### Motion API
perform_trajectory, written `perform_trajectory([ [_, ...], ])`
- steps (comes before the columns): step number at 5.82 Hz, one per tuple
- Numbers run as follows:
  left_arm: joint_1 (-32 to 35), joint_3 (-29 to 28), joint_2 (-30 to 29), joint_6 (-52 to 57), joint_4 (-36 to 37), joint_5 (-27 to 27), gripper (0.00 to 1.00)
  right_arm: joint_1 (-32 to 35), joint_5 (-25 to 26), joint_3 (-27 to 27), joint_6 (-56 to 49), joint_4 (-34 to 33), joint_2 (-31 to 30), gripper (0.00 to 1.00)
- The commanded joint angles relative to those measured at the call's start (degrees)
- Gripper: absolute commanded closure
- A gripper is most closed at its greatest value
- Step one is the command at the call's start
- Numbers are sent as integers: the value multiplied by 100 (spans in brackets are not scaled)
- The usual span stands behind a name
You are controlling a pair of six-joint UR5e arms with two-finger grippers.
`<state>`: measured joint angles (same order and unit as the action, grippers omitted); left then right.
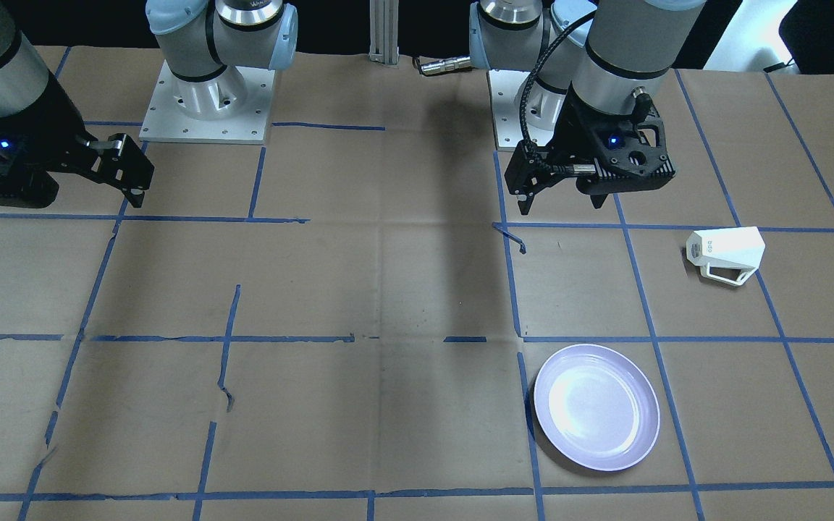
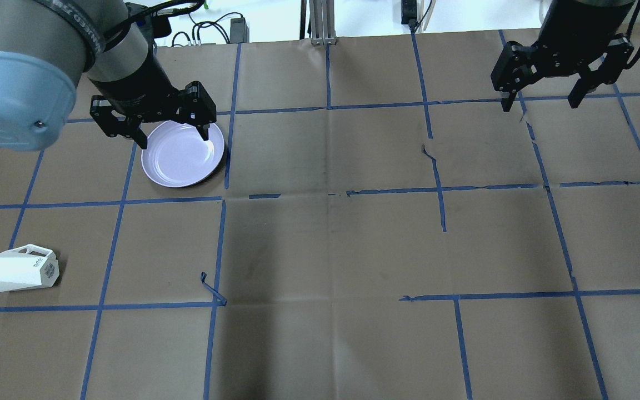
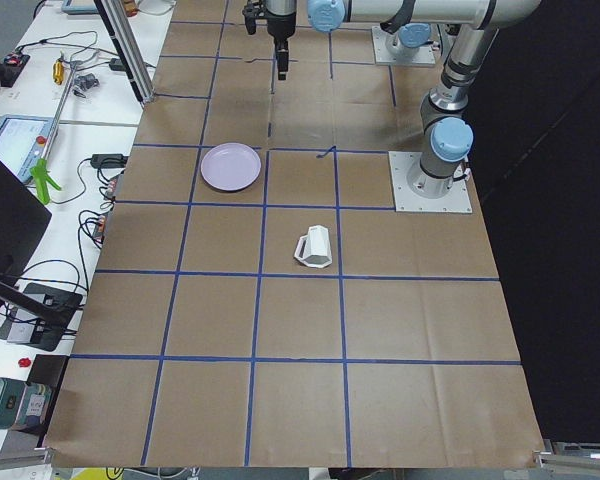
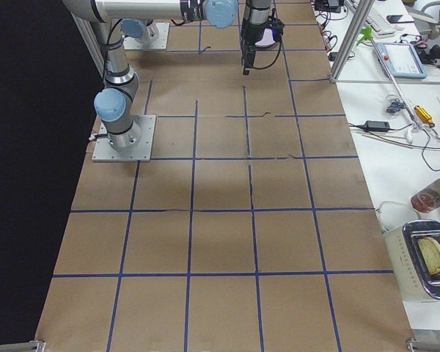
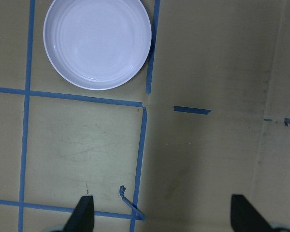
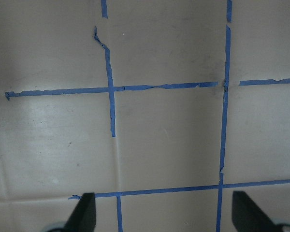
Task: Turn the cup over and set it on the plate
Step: 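Move the left gripper from above the white plate toward the white mug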
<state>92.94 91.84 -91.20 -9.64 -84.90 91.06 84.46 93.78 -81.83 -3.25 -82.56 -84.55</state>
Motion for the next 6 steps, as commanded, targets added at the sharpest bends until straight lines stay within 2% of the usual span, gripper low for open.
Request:
perform_trajectory([
  [1, -4, -8, 6, -3, 9, 0, 2, 0, 0, 0, 0, 3, 0, 0],
  [4, -118, -17, 102, 302, -69, 34, 2, 0, 0, 0, 0, -6, 0, 0],
  [6, -1123, 18, 418, 1606, -560, 70, 2, 0, 0, 0, 0, -6, 0, 0],
])
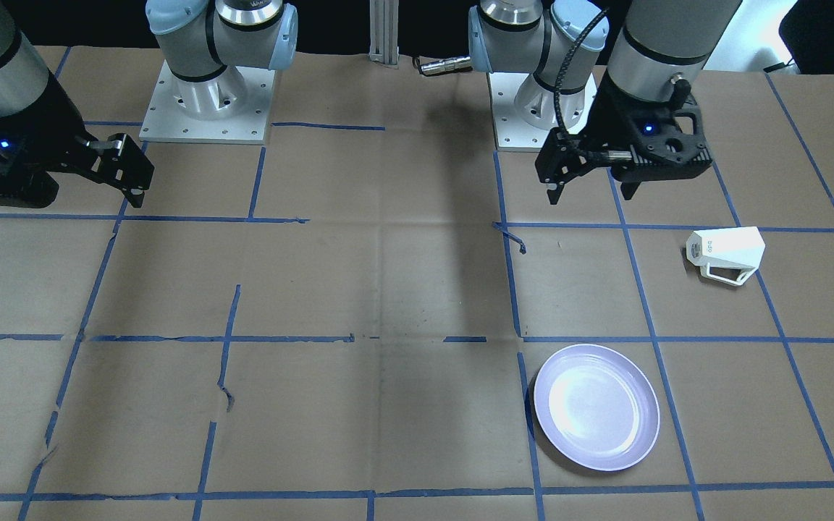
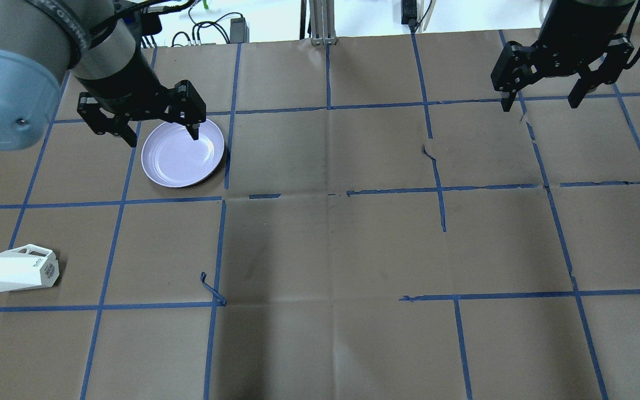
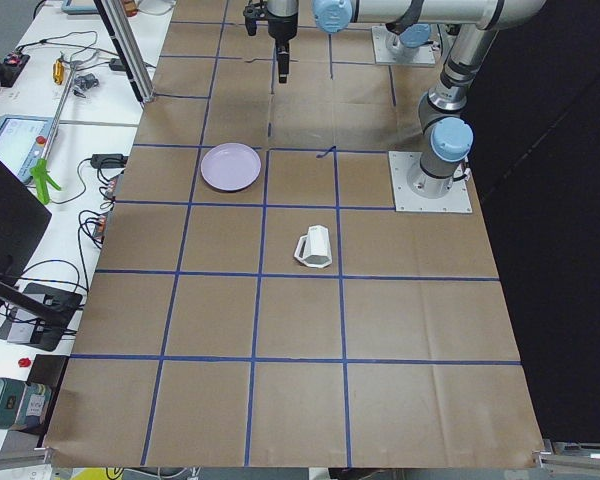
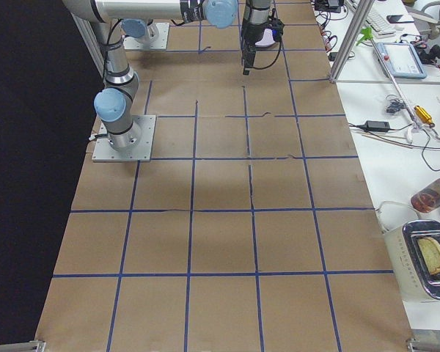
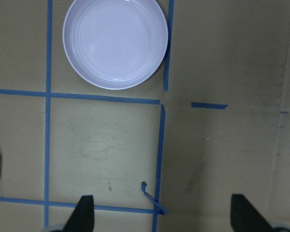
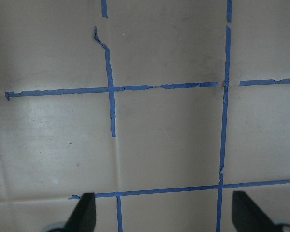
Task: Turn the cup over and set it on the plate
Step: 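Move the left gripper from above the white plate toward the white mug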
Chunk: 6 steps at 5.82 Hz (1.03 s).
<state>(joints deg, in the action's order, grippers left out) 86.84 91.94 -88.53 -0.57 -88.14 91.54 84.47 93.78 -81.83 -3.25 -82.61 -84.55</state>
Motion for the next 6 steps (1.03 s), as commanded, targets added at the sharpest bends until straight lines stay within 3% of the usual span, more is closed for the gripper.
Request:
perform_trajectory([
  [1, -1328, 8, 256, 1717, -343, 39, 1, 0, 0, 0, 0, -1, 0, 0],
  [4, -4339, 8, 48, 5571, -257, -4, 1, 0, 0, 0, 0, 8, 0, 0],
  [5, -5107, -183, -354, 6534, -117, 4, 1, 0, 0, 0, 0, -1, 0, 0],
  [6, -5394, -185, -593, 6813, 215, 4, 1, 0, 0, 0, 0, 8, 0, 0],
])
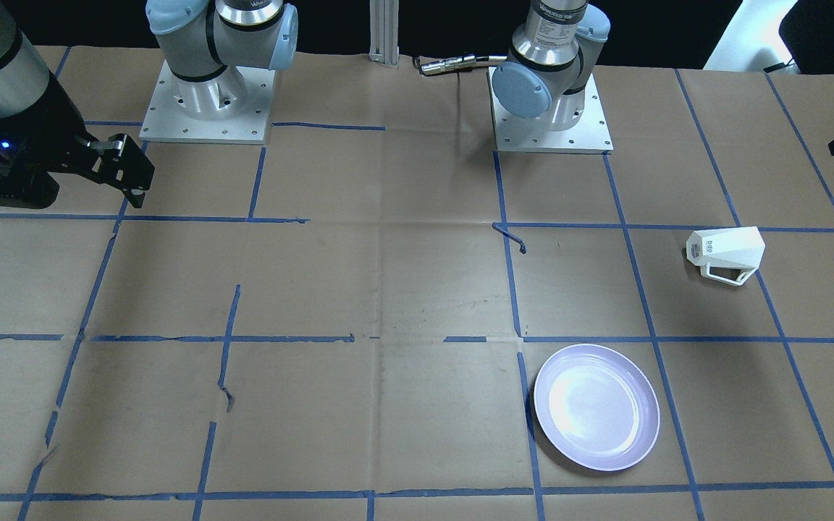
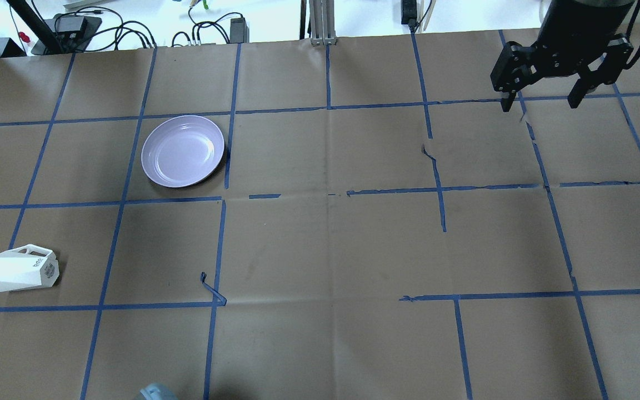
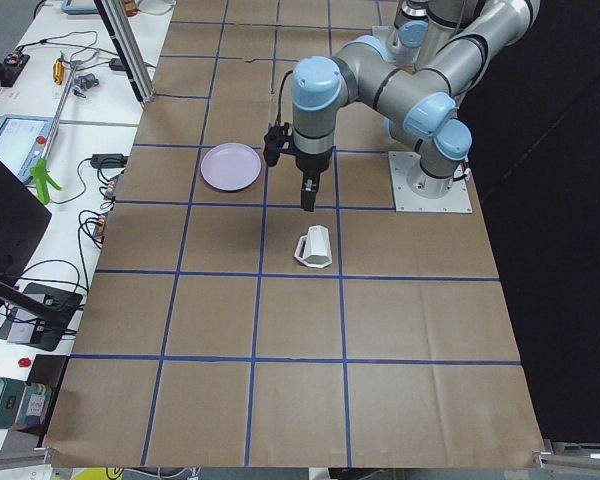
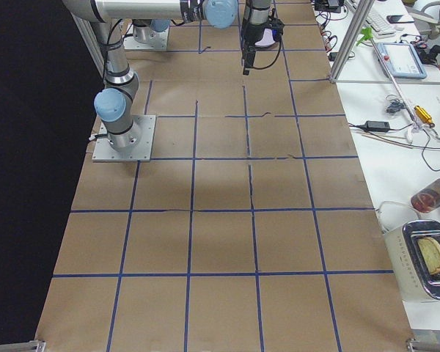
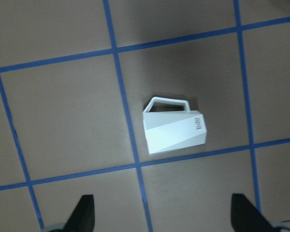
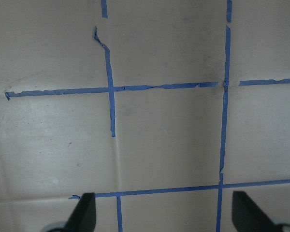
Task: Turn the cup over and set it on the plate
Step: 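Lower the left gripper onto the sideways white mug and close on it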
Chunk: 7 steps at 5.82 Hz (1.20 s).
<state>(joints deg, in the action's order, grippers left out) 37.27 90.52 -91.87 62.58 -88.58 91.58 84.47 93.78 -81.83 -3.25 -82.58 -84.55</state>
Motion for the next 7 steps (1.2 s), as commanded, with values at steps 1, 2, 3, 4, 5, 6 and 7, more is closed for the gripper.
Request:
perform_trajectory([
  [1, -449, -34, -278, 510, 280, -9, 1, 0, 0, 0, 0, 5, 0, 0],
  [2, -466, 44, -366, 832, 184, -122, 1, 0, 0, 0, 0, -4, 0, 0],
  [3, -728, 19, -706, 931, -148, -593, 1, 0, 0, 0, 0, 5, 0, 0],
  [4, -1104, 18, -1162, 932, -499, -1276, 1, 0, 0, 0, 0, 5, 0, 0],
  [5, -1239, -42, -1619, 949, -842, -1744, 2, 0, 0, 0, 0, 5, 0, 0],
  [6, -1501, -43, -2076, 1028, -1306, -2219, 2, 0, 0, 0, 0, 5, 0, 0],
  [7, -1643, -43, -2454, 1185, -1607, -2459, 2, 0, 0, 0, 0, 5, 0, 0],
])
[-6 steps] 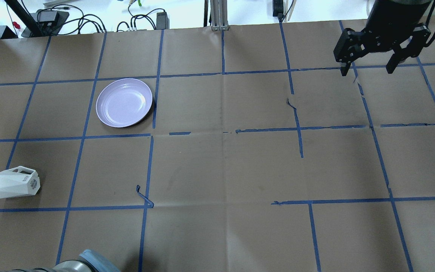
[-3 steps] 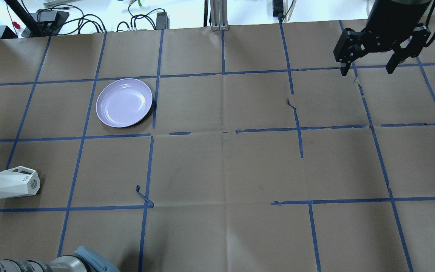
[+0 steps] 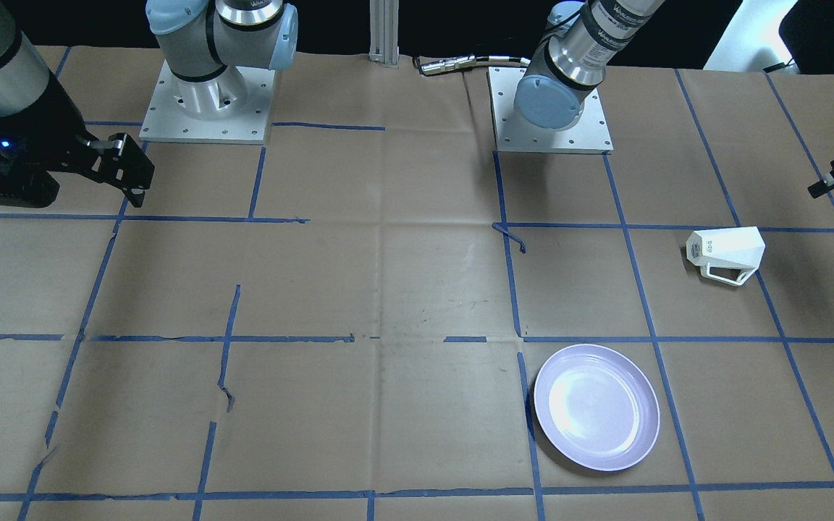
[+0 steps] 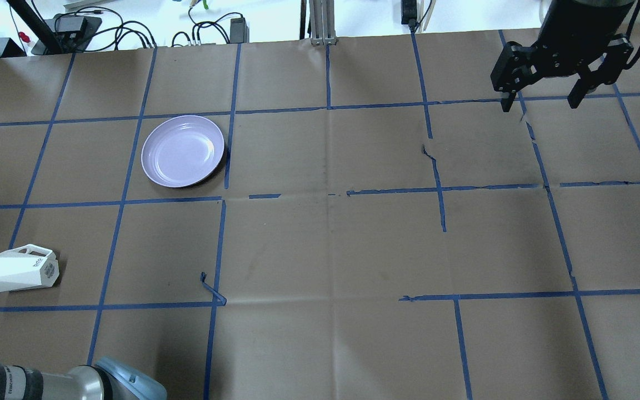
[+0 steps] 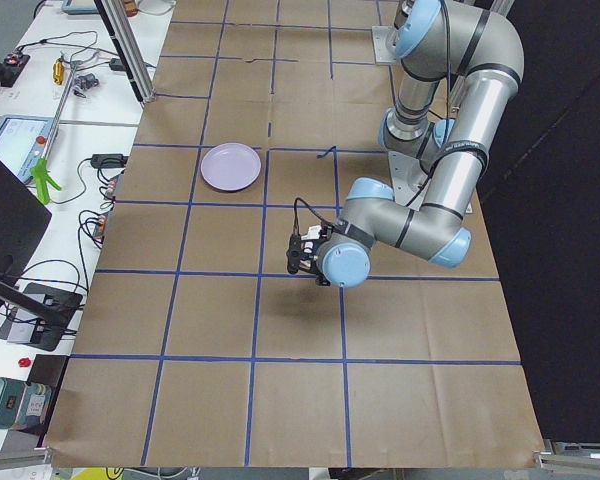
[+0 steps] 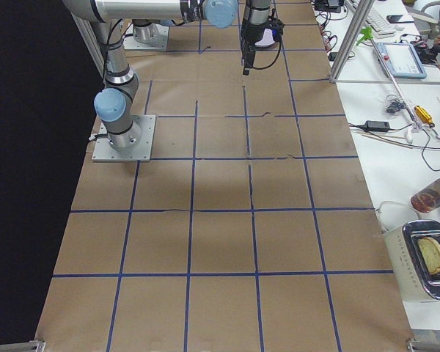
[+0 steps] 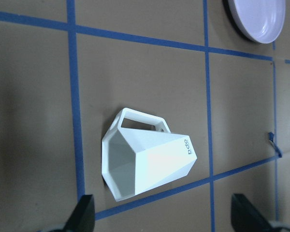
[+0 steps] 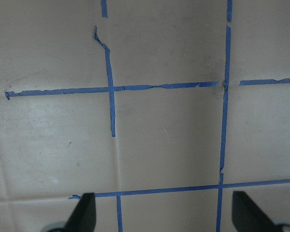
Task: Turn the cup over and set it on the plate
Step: 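Lower the left gripper onto the sideways white mug and close on it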
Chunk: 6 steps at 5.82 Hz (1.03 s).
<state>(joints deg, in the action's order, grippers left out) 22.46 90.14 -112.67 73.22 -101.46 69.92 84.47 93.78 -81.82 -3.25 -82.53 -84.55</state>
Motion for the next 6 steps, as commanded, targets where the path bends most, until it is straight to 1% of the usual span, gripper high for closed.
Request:
perform_trajectory([
  [1, -198, -5, -726, 340, -687, -538, 2, 0, 0, 0, 0, 0, 0, 0],
  [2, -242, -14, -1086, 586, -951, -601, 2, 0, 0, 0, 0, 0, 0, 0],
  [3, -259, -5, -1238, 658, -1093, -637, 2, 0, 0, 0, 0, 0, 0, 0],
  [4, -260, -5, -1379, 771, -1512, -768, 2, 0, 0, 0, 0, -9, 0, 0],
  [5, -260, -5, -1493, 799, -1577, -769, 2, 0, 0, 0, 0, 0, 0, 0],
  [6, -251, -5, -1503, 799, -1587, -769, 10, 0, 0, 0, 0, 0, 0, 0],
])
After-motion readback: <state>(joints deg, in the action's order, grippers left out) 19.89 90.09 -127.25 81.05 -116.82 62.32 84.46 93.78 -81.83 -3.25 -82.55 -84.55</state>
